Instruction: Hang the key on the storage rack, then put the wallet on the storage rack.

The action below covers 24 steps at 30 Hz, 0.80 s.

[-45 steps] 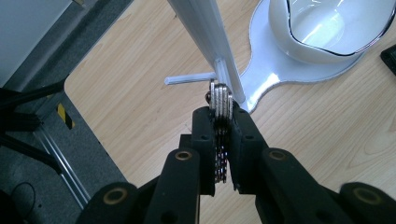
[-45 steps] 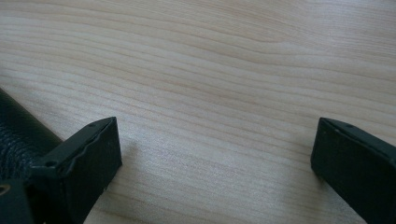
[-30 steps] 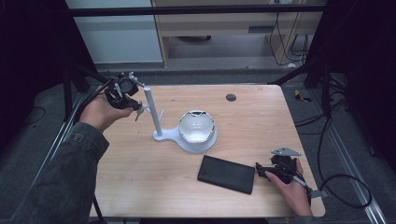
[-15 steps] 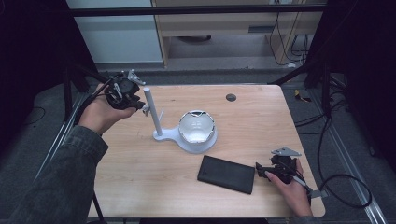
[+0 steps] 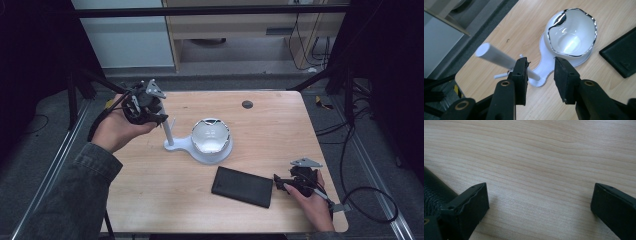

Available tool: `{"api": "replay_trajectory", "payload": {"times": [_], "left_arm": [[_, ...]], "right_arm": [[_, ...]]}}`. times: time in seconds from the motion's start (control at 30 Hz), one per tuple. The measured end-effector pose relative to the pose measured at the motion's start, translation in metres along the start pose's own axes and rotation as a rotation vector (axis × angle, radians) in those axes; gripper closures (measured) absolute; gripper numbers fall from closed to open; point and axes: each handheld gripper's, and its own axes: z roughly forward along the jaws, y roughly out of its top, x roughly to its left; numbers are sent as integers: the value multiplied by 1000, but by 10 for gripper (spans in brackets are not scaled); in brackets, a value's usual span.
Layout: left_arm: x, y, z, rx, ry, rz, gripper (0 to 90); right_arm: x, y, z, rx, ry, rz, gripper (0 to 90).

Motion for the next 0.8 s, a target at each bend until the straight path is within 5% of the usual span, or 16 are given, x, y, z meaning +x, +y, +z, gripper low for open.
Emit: {"api": "replay_trajectory", "payload": {"times": [0.17, 0.37, 0.57, 0.73, 0.8], "left_arm": [[-16, 1, 9, -22, -27, 3, 556], [-40, 1, 26, -52, -72, 2, 370], [-72, -6, 49, -95, -157, -11, 225], [-102, -18, 70, -136, -199, -34, 258], [-119, -29, 86, -140, -219, -42, 375]], "right_arm": [[0, 0, 0, 0, 0, 0, 20], [0, 0, 0, 2, 3, 4, 20], [0, 0, 0, 0, 4, 5, 20], [0, 0, 0, 0, 4, 6, 20], [0, 0, 0, -1, 4, 5, 20]]}}
